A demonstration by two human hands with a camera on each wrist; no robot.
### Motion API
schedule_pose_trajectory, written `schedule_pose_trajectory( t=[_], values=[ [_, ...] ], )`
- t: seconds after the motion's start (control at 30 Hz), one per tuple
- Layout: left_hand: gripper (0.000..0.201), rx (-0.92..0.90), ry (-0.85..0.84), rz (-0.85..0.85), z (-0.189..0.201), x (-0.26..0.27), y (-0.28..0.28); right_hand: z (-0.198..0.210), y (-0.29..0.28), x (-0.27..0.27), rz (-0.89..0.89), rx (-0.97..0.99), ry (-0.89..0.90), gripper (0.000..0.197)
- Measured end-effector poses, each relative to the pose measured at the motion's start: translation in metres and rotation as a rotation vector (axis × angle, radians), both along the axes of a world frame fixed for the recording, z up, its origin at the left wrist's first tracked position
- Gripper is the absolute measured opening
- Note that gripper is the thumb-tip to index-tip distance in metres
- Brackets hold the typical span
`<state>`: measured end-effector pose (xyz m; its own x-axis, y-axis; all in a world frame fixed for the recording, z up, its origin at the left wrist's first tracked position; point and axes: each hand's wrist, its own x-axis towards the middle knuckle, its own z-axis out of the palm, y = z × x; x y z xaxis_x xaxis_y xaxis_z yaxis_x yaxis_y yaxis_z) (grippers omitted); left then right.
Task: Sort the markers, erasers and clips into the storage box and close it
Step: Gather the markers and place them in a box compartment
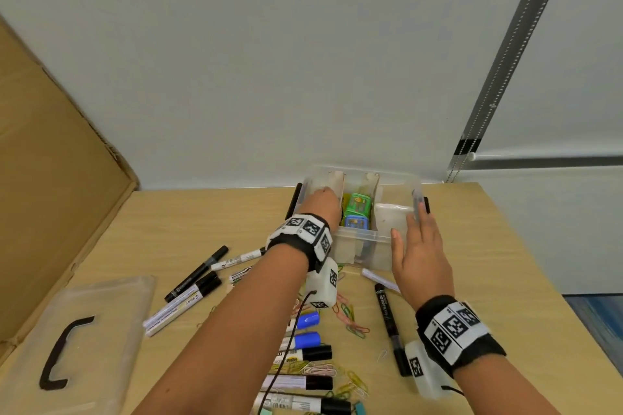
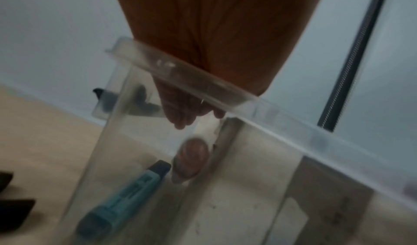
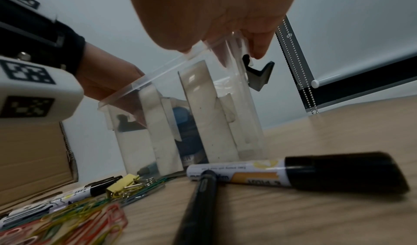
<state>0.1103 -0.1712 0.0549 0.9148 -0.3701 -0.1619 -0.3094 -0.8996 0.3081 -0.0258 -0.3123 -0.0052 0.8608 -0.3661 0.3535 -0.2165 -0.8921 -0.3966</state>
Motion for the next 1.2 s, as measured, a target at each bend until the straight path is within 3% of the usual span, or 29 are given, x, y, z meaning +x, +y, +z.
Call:
schedule_pose_trajectory(
  t=[0.13, 0.2, 0.27, 0.37, 0.43, 0.5, 0.57, 0.63, 0.73, 0.93, 1.07, 1.2],
  values=[
    [0.040, -0.388, -0.203, -0.050, 0.008, -0.027, 0.020, -0.004, -0.003, 0.001, 0.018, -0.023, 0.002, 0.066],
    [0.037, -0.442, -0.389, -0.121, 0.011, -0.053, 0.029, -0.005, -0.004, 0.001, 0.053, 0.000, -0.007, 0.065],
    [0.032, -0.370, -0.498, -0.203, 0.007, -0.081, 0.033, -0.004, -0.007, -0.001, 0.121, 0.064, -0.044, 0.060],
    [0.023, -0.258, -0.474, -0.395, -0.017, -0.116, 0.034, 0.000, -0.011, -0.013, 0.213, 0.329, -0.169, 0.054],
    [0.018, -0.170, -0.419, -0.565, -0.038, -0.128, 0.033, 0.000, -0.013, -0.026, 0.171, 0.446, -0.261, 0.049],
    [0.025, -0.092, -0.325, -0.692, -0.054, -0.131, 0.031, -0.005, -0.015, -0.038, 0.058, 0.389, -0.286, 0.042],
    [0.042, -0.012, -0.251, -0.781, -0.063, -0.131, 0.024, -0.014, -0.021, -0.045, -0.025, 0.290, -0.190, 0.039],
    [0.055, 0.056, -0.234, -0.841, -0.069, -0.132, 0.015, -0.021, -0.027, -0.047, -0.005, 0.281, 0.061, 0.038],
    [0.047, 0.165, -0.238, -0.849, -0.068, -0.134, 0.005, -0.030, -0.031, -0.050, 0.092, 0.148, 0.495, 0.033],
    [0.027, 0.314, -0.265, -0.844, -0.064, -0.131, 0.005, -0.021, -0.029, -0.049, 0.190, -0.041, 0.660, 0.009],
    [0.024, 0.191, -0.243, -0.781, -0.051, -0.124, 0.031, 0.002, -0.029, -0.057, 0.215, 0.051, 0.627, 0.003],
    [0.023, -0.134, -0.202, -0.536, -0.030, -0.124, 0.080, 0.046, -0.023, -0.065, 0.353, 0.325, 0.347, 0.005]
  ],
)
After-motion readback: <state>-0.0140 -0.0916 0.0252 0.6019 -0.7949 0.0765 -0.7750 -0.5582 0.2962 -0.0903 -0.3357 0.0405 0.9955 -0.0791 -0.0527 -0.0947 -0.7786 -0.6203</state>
